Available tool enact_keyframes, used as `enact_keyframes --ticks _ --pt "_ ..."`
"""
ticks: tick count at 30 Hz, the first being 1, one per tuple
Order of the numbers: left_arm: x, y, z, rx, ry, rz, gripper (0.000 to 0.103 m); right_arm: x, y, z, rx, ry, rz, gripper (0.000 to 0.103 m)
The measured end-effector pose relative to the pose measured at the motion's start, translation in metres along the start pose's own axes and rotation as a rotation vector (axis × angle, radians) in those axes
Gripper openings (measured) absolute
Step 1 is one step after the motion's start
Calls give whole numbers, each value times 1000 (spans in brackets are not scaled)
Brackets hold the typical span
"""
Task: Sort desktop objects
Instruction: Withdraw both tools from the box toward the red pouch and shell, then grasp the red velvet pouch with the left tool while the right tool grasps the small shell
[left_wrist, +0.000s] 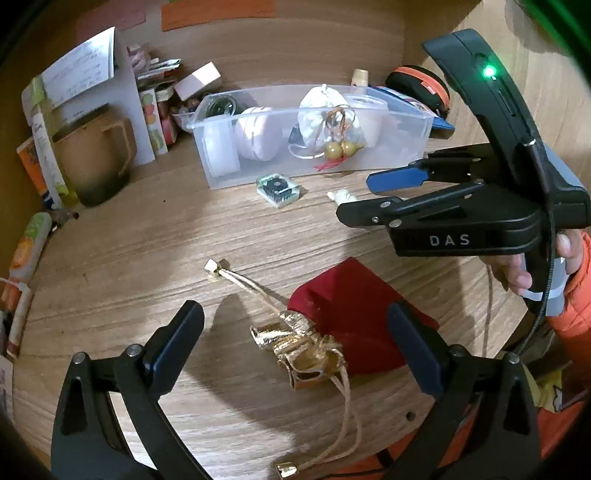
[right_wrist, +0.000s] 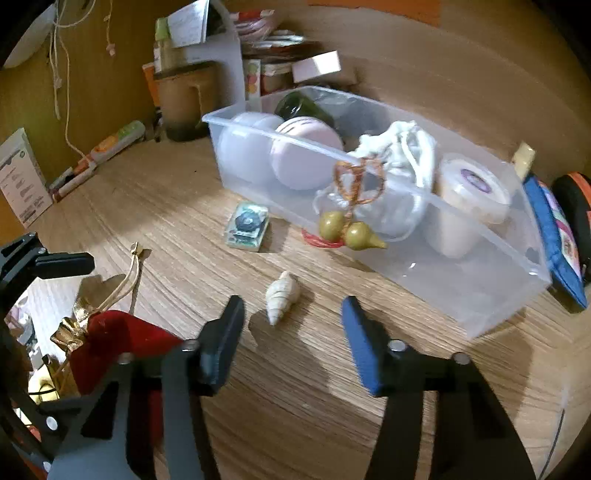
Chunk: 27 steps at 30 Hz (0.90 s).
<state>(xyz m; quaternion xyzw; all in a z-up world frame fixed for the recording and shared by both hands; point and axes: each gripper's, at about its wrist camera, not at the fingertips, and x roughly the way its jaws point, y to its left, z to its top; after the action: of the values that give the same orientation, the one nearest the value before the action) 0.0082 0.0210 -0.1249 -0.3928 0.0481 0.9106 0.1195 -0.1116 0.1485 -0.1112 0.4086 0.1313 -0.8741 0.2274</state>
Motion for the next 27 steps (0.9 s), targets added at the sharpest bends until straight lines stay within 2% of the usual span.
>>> enact_keyframes --ticks 4,6,7,11,15,19,22,27 --pt "5 0 -1 -5 20 -16 81 7 1 2 -8 19 16 45" --pt "6 1 -1 -3 11 -11 79 9 0 3 -7 24 30 44" --pt "5 1 -1 -2 8 -14 74 10 -1 3 -5 26 35 43" --pt "4 1 -1 -1 -3 -16 58 12 0 6 -8 21 59 34" --pt "3 2 -1 -7 -10 -18 50 12 3 9 -21 20 60 28" --pt "4 10 2 -33 -16 -35 35 11 8 10 -34 18 67 19" --pt "5 16 5 -68 -18 -55 32 10 12 9 -42 16 59 17" --pt "2 20 8 -80 -43 -38 31 3 10 7 -28 -6 78 17"
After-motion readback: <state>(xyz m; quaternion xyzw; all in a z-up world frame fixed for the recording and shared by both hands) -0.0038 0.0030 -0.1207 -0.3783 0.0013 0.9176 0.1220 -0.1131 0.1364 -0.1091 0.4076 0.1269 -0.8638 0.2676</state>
